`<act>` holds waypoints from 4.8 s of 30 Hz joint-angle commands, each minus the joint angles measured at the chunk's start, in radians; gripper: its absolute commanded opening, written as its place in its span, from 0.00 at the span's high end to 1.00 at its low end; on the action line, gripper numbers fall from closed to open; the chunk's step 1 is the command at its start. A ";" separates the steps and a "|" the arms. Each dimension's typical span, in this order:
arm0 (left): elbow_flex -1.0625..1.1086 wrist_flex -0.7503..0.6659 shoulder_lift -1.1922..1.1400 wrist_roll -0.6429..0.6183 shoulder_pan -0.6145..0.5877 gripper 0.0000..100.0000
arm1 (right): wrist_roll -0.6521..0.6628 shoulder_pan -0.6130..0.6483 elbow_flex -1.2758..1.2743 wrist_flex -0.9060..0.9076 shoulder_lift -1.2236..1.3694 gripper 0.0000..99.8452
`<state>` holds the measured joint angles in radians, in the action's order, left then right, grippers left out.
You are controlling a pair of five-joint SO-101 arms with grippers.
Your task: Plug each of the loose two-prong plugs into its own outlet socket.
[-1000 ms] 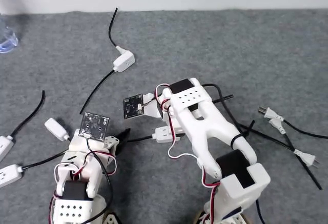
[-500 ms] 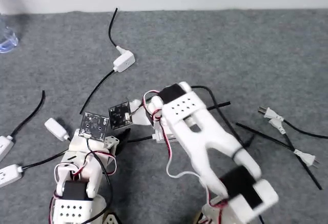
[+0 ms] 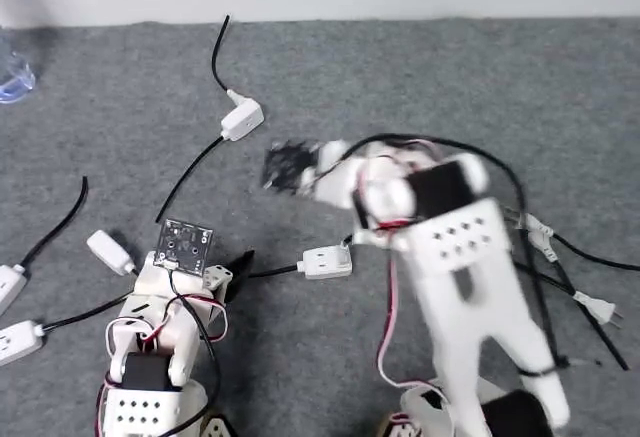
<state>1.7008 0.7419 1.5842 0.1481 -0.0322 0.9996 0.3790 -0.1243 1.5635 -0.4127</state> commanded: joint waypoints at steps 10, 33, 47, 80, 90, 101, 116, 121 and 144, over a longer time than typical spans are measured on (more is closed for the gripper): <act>-0.010 0.017 0.000 0.006 0.008 0.67 | -0.526 -0.157 -0.358 -0.059 -0.579 0.62; -0.045 0.265 0.233 0.091 -0.044 0.72 | -0.709 -0.463 -1.364 -0.769 -0.951 0.62; -0.622 0.155 -0.617 0.120 0.367 0.71 | -0.723 -0.634 -1.375 -0.820 -0.952 0.62; -1.130 0.003 -1.657 0.548 0.471 0.99 | -0.683 -0.727 -1.436 -0.958 -0.954 0.62; -1.236 0.370 -1.102 0.517 0.227 0.99 | -0.681 -0.716 -1.452 -0.984 -0.954 0.62; -1.250 0.224 -1.143 0.554 -0.161 0.99 | -0.680 -0.693 -1.456 -0.983 -0.954 0.62; -2.242 0.166 -2.188 0.336 -0.153 0.99 | -0.680 -0.690 -1.478 -1.013 -0.961 0.62; -2.664 0.434 -2.423 0.334 -0.123 0.92 | -0.680 -0.688 -1.478 -1.020 -0.958 0.62; -3.352 1.017 -2.455 0.468 -0.529 0.69 | -0.644 -0.656 -1.493 -1.020 -0.961 0.62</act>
<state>-1.6318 1.7285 -0.9613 0.5946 -0.4419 0.3445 -0.2854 -1.6264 0.5646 -1.3640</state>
